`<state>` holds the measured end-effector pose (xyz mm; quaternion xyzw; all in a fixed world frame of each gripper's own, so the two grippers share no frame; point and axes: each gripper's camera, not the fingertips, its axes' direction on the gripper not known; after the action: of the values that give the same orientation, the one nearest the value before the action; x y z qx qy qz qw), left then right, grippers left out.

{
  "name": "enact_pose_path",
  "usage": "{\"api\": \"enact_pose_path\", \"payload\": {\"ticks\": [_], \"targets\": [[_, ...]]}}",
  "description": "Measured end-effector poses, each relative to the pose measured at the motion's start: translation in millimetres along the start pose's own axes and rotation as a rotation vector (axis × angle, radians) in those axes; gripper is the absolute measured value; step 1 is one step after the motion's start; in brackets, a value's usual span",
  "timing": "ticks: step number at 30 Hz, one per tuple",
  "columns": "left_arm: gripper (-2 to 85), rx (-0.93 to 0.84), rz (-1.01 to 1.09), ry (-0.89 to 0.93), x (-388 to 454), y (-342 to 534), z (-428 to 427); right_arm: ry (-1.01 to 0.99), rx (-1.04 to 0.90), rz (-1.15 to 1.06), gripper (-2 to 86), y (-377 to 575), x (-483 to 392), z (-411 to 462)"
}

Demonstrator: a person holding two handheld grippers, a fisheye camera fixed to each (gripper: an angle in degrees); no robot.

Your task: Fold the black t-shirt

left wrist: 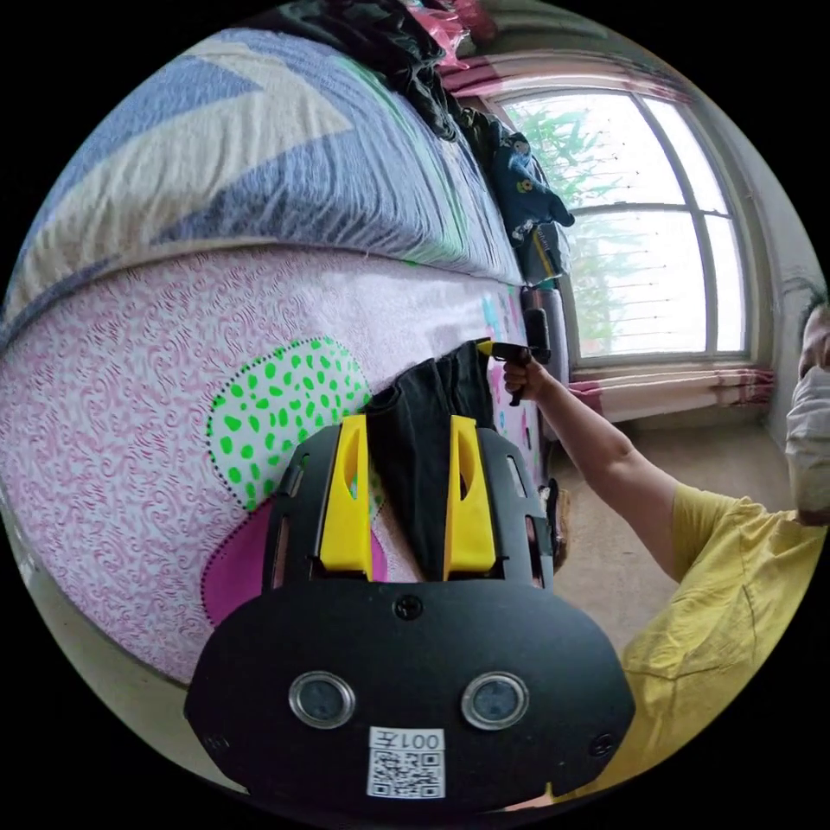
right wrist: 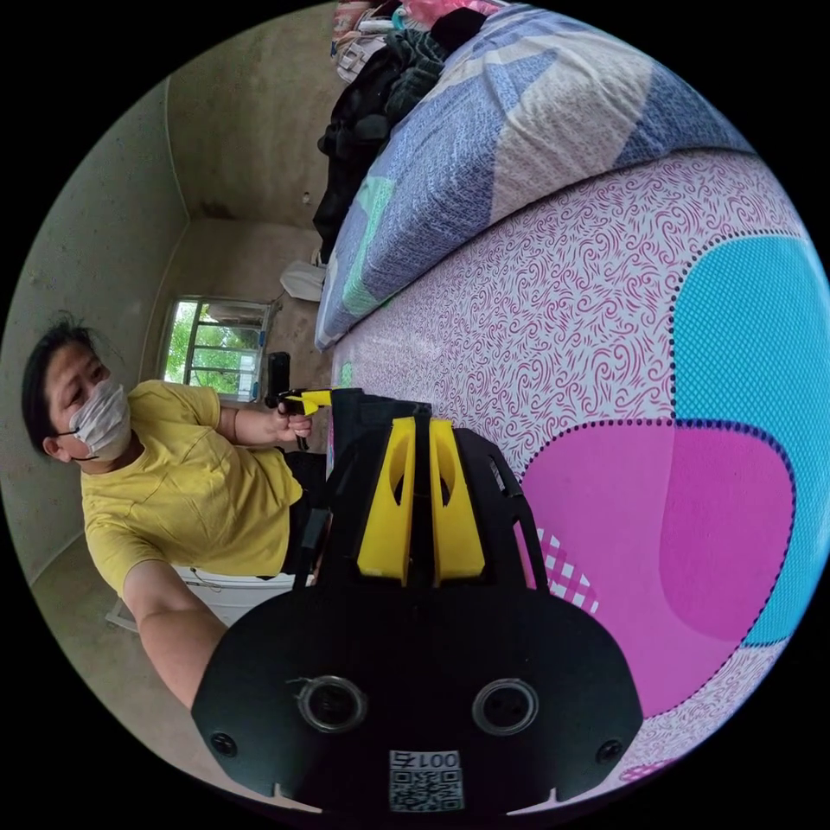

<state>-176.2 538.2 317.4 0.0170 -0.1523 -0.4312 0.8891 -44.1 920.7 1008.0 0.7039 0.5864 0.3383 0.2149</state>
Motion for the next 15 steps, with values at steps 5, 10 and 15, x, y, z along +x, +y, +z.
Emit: {"api": "enact_pose_path", "payload": {"ticks": [5, 10, 15], "targets": [[7.1, -0.024, -0.065, 0.092, -7, 6, 9, -0.009, 0.008, 0.003, 1.8, 3, -6, 4], [-0.3, -0.016, -0.148, 0.105, -15, 14, 15, 0.003, 0.004, 0.003, 1.8, 5, -15, 9], [-0.9, -0.019, -0.075, 0.063, -2, 21, 13, 0.098, -0.016, -0.051, 1.7, 4, -38, 13]]}}
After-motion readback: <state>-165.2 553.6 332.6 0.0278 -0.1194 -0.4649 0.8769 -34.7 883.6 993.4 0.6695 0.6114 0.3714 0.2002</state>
